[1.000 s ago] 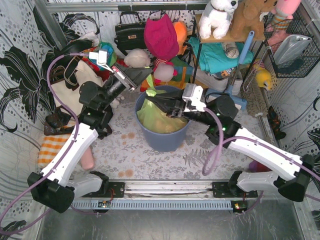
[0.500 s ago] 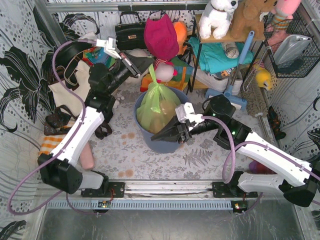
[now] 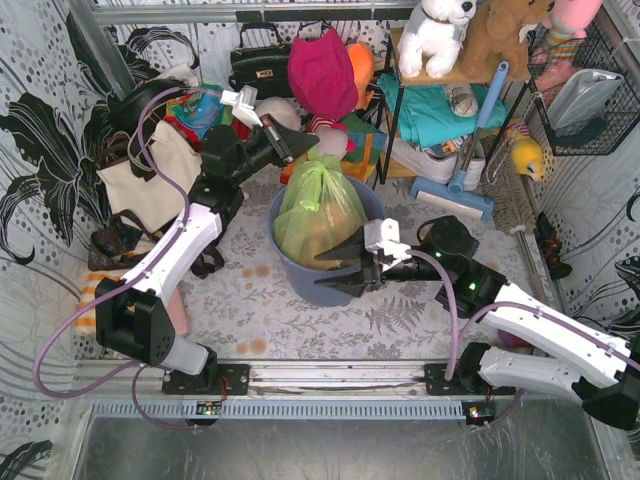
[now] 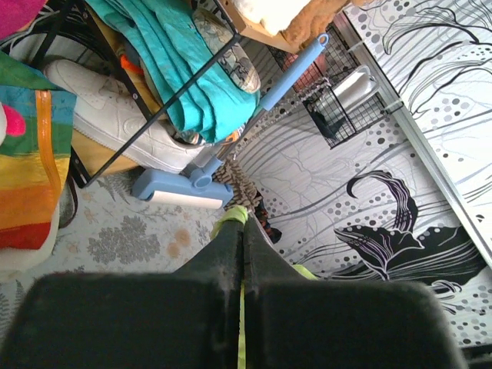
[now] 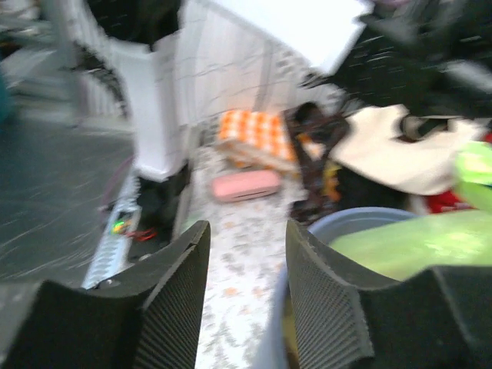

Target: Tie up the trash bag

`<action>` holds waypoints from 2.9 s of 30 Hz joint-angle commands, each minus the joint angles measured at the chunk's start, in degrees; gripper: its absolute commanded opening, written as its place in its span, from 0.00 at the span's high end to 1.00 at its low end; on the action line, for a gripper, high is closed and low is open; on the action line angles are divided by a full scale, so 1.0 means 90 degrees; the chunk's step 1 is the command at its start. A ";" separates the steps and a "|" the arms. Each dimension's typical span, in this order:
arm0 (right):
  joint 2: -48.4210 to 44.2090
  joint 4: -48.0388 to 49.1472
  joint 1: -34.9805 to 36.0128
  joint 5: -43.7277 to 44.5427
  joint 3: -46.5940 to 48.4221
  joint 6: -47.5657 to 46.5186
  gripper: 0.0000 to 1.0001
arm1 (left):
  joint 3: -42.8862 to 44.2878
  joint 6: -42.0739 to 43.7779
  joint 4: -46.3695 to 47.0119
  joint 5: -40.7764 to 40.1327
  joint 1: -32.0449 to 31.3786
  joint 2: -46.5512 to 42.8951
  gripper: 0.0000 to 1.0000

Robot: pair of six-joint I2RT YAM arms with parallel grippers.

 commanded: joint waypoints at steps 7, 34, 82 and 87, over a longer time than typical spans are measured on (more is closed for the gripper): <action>-0.0004 0.2616 0.0017 0.3031 -0.0625 -0.1163 0.51 | -0.0631 -0.0123 0.0242 0.0219 0.0056 -0.0695 1.00; 0.0999 0.3552 0.0171 0.2778 -0.0146 -0.3378 0.67 | -0.0780 -0.0264 -0.0020 0.0332 0.0052 -0.1067 1.00; 0.2073 0.2143 0.0631 0.0828 0.1428 -0.3980 1.00 | -0.0180 0.0308 -0.1172 0.0066 -0.0095 -0.1206 1.00; 0.1471 0.1850 0.0628 0.0087 0.1003 -0.3519 1.00 | 0.0096 0.0454 -0.1095 -0.0060 -0.0092 -0.0701 1.00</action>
